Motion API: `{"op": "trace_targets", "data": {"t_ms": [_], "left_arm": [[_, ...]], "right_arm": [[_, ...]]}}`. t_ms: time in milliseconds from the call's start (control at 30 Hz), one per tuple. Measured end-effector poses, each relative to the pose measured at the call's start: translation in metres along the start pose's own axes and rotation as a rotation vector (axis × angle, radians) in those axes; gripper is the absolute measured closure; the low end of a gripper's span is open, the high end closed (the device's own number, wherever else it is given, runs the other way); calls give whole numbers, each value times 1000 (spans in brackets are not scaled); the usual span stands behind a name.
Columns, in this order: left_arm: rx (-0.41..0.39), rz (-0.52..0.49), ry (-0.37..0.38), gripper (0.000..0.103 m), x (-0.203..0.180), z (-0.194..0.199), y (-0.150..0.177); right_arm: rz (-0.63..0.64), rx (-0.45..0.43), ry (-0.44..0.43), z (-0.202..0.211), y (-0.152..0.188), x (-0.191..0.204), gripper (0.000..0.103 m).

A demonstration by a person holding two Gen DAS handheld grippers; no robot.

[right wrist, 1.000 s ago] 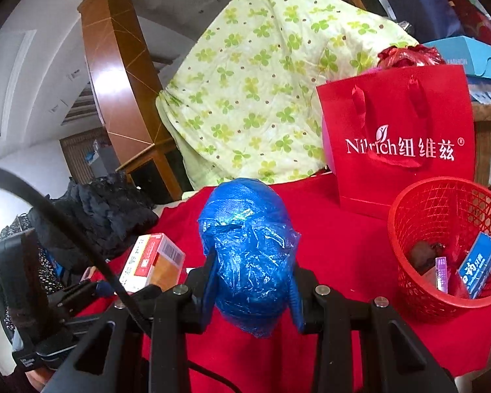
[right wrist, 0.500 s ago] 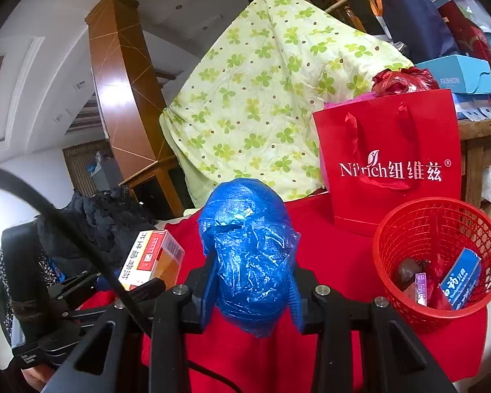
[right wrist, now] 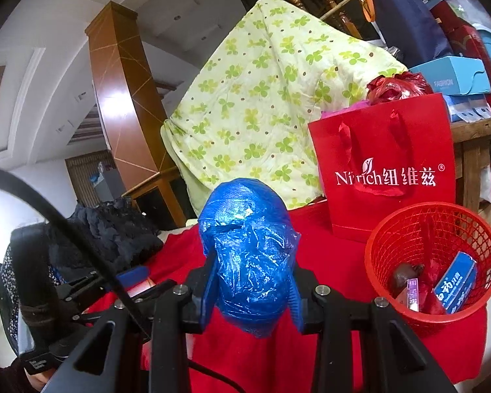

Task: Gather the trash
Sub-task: 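Drop the medicine box into the red basket with the left tool while the right carries the blue bag, then lower the blue bag into the red mesh basket and open the right tool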

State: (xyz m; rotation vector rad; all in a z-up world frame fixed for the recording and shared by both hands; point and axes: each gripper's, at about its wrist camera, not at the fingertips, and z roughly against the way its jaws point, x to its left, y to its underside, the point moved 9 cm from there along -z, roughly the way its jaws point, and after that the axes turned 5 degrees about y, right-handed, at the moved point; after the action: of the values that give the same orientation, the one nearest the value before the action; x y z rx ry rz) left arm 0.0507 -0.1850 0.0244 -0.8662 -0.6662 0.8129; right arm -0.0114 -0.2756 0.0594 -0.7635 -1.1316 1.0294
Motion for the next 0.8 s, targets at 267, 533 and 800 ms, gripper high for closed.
{"op": "trace_targets", "data": {"t_ms": [267,533,800], "left_arm": [[124,104,64,63,17,-47,39],[173,205,-18,64,73,-54,65],[107,166,-25,64,68,-35,51]], "right_arm": [[-13,21,33,-3,9,-18,64],[-41,5,62,3,3,-35,64],[-43,-37,102,15,-10,-47,64]]}}
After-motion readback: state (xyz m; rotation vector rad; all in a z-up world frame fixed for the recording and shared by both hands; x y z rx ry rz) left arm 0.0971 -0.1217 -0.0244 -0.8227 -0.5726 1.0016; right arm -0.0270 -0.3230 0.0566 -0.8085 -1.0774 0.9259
